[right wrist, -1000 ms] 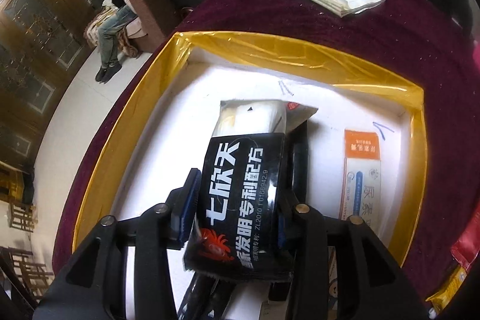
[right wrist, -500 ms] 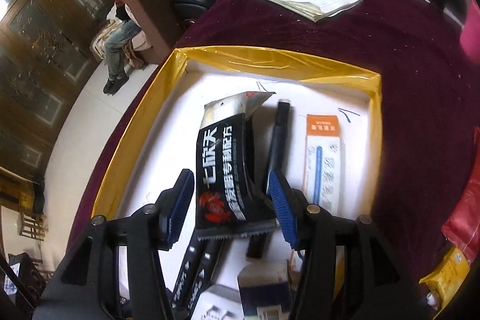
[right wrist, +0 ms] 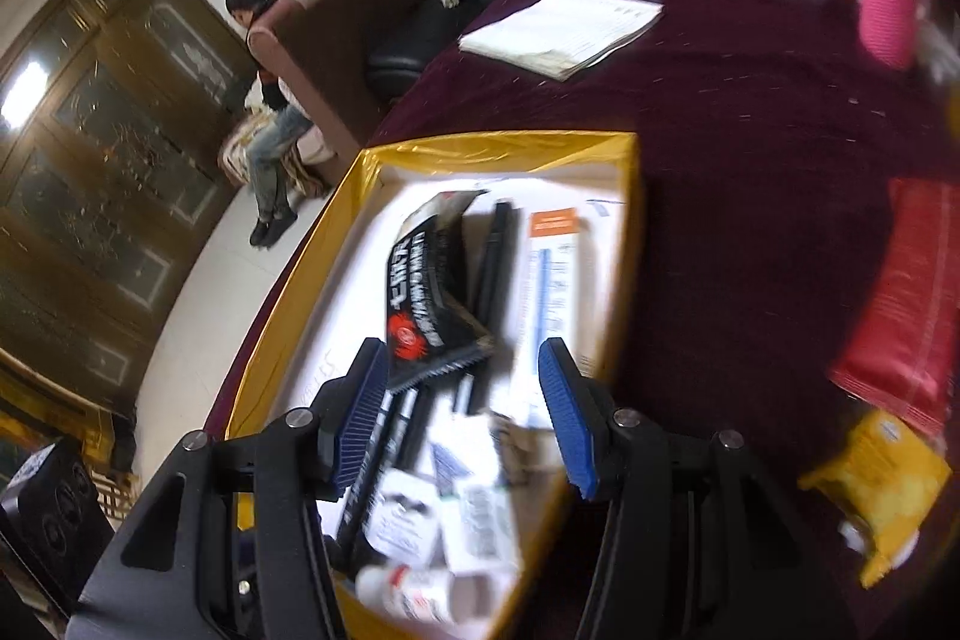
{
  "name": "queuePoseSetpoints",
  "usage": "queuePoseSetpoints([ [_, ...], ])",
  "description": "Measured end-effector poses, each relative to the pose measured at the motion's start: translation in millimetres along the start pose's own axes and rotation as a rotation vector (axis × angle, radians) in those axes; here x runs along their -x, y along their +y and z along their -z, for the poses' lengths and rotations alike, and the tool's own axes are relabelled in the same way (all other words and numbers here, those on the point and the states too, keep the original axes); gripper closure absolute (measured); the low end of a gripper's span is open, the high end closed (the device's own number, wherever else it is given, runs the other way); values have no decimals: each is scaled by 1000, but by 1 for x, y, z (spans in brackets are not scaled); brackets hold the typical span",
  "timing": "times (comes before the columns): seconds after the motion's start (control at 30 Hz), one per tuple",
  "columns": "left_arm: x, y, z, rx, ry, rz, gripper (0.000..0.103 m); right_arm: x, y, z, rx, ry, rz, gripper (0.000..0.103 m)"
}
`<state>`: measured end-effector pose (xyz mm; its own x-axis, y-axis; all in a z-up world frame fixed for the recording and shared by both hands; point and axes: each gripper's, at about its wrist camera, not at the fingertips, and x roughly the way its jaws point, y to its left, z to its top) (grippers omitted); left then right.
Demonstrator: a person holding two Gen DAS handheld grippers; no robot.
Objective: Organize objects
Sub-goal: 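Move both grippers toward the yellow cracker packet and white dropper bottle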
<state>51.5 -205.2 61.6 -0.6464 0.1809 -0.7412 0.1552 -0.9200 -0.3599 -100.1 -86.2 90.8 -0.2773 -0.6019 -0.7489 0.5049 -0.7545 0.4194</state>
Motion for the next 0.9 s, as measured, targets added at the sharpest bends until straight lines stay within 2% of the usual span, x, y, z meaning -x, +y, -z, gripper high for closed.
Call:
queuePoseSetpoints([
  [0.27,-10,-55,4,-108,36,19,86,53,-59,17,-72,-60,2,50],
  [0.4,-12,-71,5,-133,40,25,86,78,-112,20,-154,-106,75,48],
  [0.5,-17,-77,5,-137,50,23,86,85,-150,26,-212,-106,190,46],
  [0.67,-25,-84,4,-141,75,22,86,74,-160,44,-252,-52,118,44],
  [0.8,-30,-93,0,-138,90,33,86,74,-132,55,-178,-9,-107,44],
  [0.87,-33,-102,-2,-156,101,36,76,82,-128,52,-158,-42,-66,44],
  [0.9,-35,-108,-3,-174,107,42,63,88,-129,49,-143,-82,-12,44],
])
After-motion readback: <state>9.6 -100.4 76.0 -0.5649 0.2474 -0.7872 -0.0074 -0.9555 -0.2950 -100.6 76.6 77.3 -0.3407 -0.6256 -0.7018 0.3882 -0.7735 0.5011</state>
